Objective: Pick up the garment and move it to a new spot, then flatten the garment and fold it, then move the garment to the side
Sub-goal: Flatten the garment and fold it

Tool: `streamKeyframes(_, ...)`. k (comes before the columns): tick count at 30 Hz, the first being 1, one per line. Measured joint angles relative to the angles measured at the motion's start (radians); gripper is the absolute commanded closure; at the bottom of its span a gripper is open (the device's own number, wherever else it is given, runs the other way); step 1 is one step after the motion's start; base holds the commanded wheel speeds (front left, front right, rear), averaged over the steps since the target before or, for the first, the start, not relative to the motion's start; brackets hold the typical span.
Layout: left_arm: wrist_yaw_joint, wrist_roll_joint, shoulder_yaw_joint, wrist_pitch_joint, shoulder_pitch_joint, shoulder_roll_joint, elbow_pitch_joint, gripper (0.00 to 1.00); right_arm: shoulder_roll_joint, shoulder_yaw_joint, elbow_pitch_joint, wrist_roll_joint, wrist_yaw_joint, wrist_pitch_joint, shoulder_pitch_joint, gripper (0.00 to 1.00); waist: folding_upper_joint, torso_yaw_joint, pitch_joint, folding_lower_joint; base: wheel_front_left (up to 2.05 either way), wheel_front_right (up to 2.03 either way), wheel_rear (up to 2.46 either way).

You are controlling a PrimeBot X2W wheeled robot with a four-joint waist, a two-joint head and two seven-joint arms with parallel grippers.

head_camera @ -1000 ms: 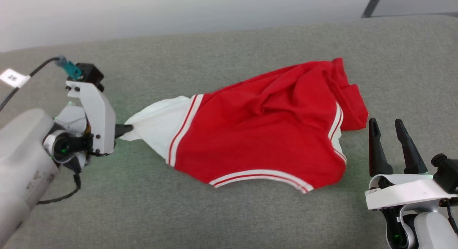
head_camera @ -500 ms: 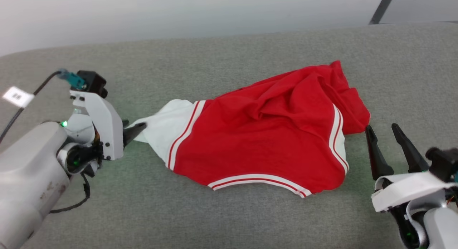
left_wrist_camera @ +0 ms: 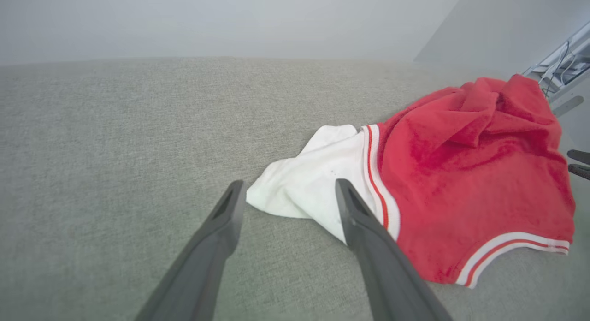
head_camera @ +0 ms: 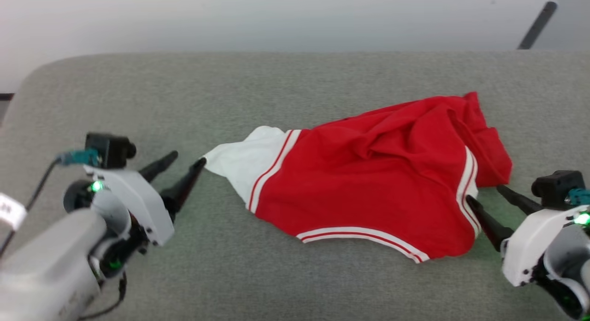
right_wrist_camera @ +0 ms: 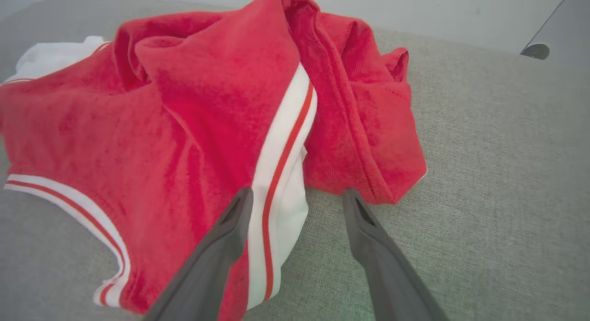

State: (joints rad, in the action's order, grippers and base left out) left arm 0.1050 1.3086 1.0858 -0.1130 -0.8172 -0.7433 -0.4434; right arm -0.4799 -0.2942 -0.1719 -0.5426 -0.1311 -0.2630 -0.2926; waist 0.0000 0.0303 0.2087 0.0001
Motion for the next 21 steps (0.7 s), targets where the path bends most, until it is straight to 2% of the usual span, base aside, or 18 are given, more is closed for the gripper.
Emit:
streamKeyframes(3,-0.032,-0.005,-0.002,-0.052,0.051,-0.019,0.079,0.00,-0.055,0.007,0.016,-0.025,0.000,-0.062,-0.001,0.00,0.0000,0.025,-0.003,0.0000,0.00,0.00,0.00)
streamKeyframes(6,-0.067,-0.005,-0.010,-0.086,0.097,-0.042,0.160,0.00,-0.082,0.018,0.032,-0.081,0.000,-0.128,0.001,0.00,0.0000,0.048,-0.004,0.0000,0.00,0.00,0.00)
streamKeyframes(14,-0.151,0.009,-0.065,-0.135,0.200,-0.105,0.339,0.00,-0.097,0.005,0.014,-0.172,0.000,-0.220,0.001,0.00,0.0000,0.090,0.007,0.0000,0.00,0.00,0.00)
streamKeyframes(15,-0.160,0.009,-0.073,-0.138,0.212,-0.109,0.357,0.00,-0.100,0.001,0.009,-0.172,0.000,-0.221,-0.006,0.10,0.0000,0.094,0.010,0.0000,0.00,0.00,0.00)
streamKeyframes(16,-0.167,0.011,-0.083,-0.143,0.223,-0.113,0.370,0.00,-0.100,-0.001,0.004,-0.178,0.000,-0.221,-0.011,0.45,0.0000,0.098,0.013,0.0000,0.00,0.00,0.00)
streamKeyframes(17,-0.172,0.011,-0.090,-0.143,0.235,-0.115,0.384,0.00,-0.100,-0.004,-0.003,-0.179,0.000,-0.218,-0.016,0.69,0.0000,0.102,0.015,0.0000,0.00,0.00,0.00)
streamKeyframes(18,-0.177,0.011,-0.098,-0.144,0.247,-0.118,0.395,0.00,-0.102,-0.012,-0.007,-0.179,0.000,-0.216,-0.020,1.00,0.0000,0.106,0.017,0.0000,0.00,0.00,0.00)
streamKeyframes(21,-0.193,0.008,-0.117,-0.147,0.283,-0.123,0.419,0.00,-0.111,-0.022,-0.008,-0.176,0.000,-0.200,-0.026,1.00,0.0000,0.116,0.021,0.0000,0.00,0.00,0.00)
